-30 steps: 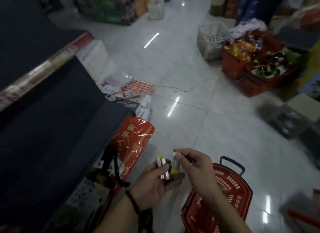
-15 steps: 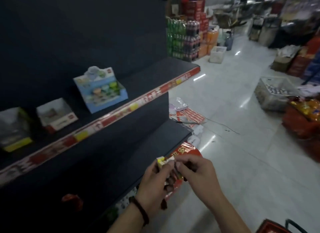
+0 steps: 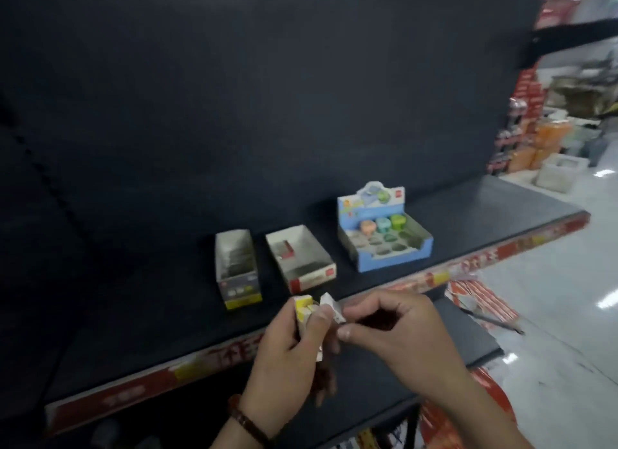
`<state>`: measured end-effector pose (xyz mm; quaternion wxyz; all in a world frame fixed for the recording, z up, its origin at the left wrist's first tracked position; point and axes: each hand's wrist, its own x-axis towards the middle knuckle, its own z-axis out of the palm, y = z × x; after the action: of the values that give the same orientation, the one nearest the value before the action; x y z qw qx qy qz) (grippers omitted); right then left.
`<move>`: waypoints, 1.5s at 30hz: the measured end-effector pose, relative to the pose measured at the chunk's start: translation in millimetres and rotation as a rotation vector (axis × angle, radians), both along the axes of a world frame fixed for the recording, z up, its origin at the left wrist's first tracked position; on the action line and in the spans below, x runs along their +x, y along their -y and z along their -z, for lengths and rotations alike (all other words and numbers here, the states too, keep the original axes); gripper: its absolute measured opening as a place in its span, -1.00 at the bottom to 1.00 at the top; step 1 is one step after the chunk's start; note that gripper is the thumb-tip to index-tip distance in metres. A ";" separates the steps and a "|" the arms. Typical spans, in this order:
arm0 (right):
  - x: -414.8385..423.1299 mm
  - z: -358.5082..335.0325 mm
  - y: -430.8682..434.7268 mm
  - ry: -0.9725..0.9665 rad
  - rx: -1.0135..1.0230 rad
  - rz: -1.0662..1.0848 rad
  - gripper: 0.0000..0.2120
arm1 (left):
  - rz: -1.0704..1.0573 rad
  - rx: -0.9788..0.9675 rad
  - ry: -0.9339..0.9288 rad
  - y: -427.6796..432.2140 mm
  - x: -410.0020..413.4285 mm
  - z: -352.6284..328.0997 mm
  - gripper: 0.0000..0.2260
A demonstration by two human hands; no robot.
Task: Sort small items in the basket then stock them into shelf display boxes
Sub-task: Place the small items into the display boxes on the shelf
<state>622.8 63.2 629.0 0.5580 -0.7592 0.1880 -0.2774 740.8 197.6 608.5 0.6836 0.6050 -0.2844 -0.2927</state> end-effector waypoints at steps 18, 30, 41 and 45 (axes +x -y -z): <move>268.0 -58.2 30.5 -0.396 -0.803 -0.473 -0.89 | -0.699 0.216 0.552 -44.2 172.4 32.1 -0.79; 317.2 -27.2 23.2 -0.655 -1.001 -0.475 -0.82 | -0.551 0.101 0.461 -46.4 188.8 41.1 -0.83; 285.6 -36.7 21.3 -0.253 -0.525 -0.594 -0.75 | -0.448 -0.032 0.288 -53.9 191.0 57.6 -0.84; 279.7 -31.5 -6.2 -0.173 -0.528 -0.653 -0.86 | -0.434 -0.049 0.321 -53.2 190.1 59.0 -0.78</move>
<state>902.5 69.5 660.4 0.3850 -0.9162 -0.0934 -0.0600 930.9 250.8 549.5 0.6911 0.6737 -0.2598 -0.0324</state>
